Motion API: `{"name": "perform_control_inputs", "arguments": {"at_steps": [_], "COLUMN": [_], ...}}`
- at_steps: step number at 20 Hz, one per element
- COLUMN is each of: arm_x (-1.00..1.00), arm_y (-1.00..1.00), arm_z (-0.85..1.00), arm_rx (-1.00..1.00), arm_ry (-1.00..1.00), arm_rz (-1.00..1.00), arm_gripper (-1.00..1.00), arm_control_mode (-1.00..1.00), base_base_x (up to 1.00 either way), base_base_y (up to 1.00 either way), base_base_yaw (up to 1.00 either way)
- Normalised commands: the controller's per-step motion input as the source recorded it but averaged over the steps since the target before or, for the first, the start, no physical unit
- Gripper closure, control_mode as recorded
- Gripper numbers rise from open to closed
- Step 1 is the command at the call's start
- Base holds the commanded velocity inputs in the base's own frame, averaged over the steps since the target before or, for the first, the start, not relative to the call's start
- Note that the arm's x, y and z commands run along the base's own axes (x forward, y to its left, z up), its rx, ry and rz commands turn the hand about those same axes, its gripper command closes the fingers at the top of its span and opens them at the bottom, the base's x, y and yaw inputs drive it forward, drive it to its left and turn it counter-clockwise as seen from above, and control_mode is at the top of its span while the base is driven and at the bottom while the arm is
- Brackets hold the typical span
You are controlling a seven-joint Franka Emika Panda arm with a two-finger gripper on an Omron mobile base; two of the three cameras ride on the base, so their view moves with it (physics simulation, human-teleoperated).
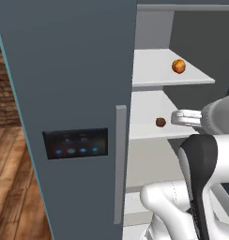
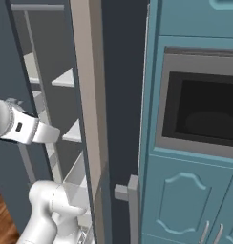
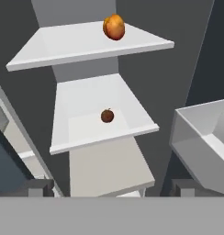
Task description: Retrieve the peach and pear from the fridge and place them into the bowl on the dining table.
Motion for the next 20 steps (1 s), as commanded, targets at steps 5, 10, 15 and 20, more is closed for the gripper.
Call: {"name": "perform_control_inputs", "arguments": {"at_steps": [5,10,15,20], "arm_x": [0.00,0.00,0.18,0.37], "arm_y": [0.00,0.00,0.00,-0.08], "arm_z": [0.00,0.00,0.00,0.16], "arm_rx": [0.00,0.00,0.00,0.01], "arm_ry": [0.00,0.00,0.01,0.01], "arm_rz": [0.00,0.00,-0.02,-0.02], "arm_gripper": [-1.00,-1.00,-1.00,-1.00], "arm_control_mode": [1.00,1.00,-1.00,-1.00], "base_base_x": [0.41,0.31,0.11,0.00], "base_base_y": [-0.02,0.00,0.00,0.00], "base_base_yaw": [-0.01,-0.04,-0.02,0.00]}}
